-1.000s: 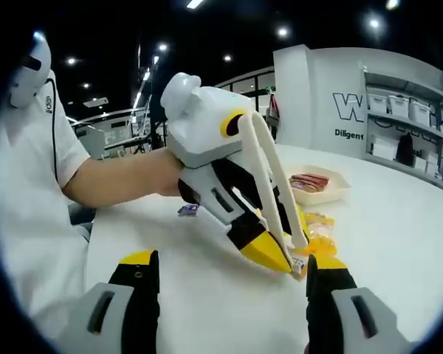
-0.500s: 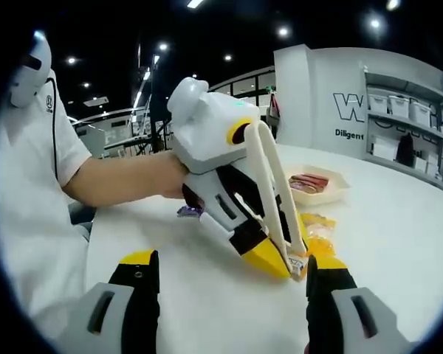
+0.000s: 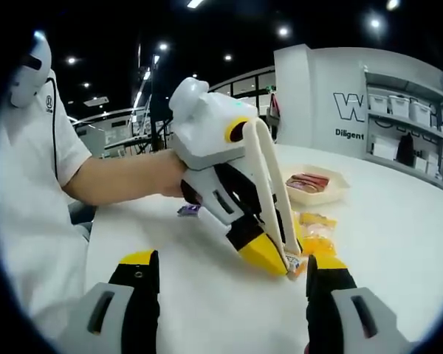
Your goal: Place the target food into the container with the food tongs after gripping and lifting it, then release it inside without dropping or visibly crushing the food.
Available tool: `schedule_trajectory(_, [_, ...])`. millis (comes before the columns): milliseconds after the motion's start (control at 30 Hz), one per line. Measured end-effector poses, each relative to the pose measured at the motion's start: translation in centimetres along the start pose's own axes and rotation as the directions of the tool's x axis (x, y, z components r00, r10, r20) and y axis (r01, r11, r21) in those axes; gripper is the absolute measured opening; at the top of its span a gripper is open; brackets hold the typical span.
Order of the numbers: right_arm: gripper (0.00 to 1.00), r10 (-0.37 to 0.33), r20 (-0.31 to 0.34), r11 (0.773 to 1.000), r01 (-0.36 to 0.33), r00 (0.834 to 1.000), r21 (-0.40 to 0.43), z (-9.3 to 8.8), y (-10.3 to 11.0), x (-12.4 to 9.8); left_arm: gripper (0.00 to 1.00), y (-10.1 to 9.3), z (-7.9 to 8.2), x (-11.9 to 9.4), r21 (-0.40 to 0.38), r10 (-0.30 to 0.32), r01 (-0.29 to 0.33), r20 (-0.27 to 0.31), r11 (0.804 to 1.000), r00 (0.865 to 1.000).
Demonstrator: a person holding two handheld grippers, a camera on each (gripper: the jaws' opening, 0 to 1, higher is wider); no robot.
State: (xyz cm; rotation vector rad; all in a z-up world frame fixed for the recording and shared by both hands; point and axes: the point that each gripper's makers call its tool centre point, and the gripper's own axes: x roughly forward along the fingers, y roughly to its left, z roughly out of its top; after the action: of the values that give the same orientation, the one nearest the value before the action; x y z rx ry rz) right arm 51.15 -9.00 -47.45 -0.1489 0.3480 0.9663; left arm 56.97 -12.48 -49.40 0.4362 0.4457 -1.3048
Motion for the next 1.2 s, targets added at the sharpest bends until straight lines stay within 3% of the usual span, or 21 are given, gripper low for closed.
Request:
schedule_trajectory(567, [0.8, 0.002, 0.001, 1.0, -0.002, 1.0, 0.0, 0.1, 0.2, 0.2, 0.18, 0.2, 1.5, -3.7, -0.03, -0.038, 0.04, 0.068, 0.999, 0.997])
schedule_trajectory(933, [0.8, 0.003, 0.003, 1.0, -0.003, 1.0, -0.002, 0.2, 0.3, 0.2, 0.18, 3.9, 2.7, -7.4, -0.004, 0.021, -0.021, 0.072, 1.0, 0.997])
schedule_trajectory(1200, [0.8, 0.002, 0.001, 1.0, -0.002, 1.0, -0.001, 0.2, 0.3, 0.2, 0.18, 5.0, 3.5, -8.7, -0.034, 0.027, -0.024, 0.108, 0.999, 0.994])
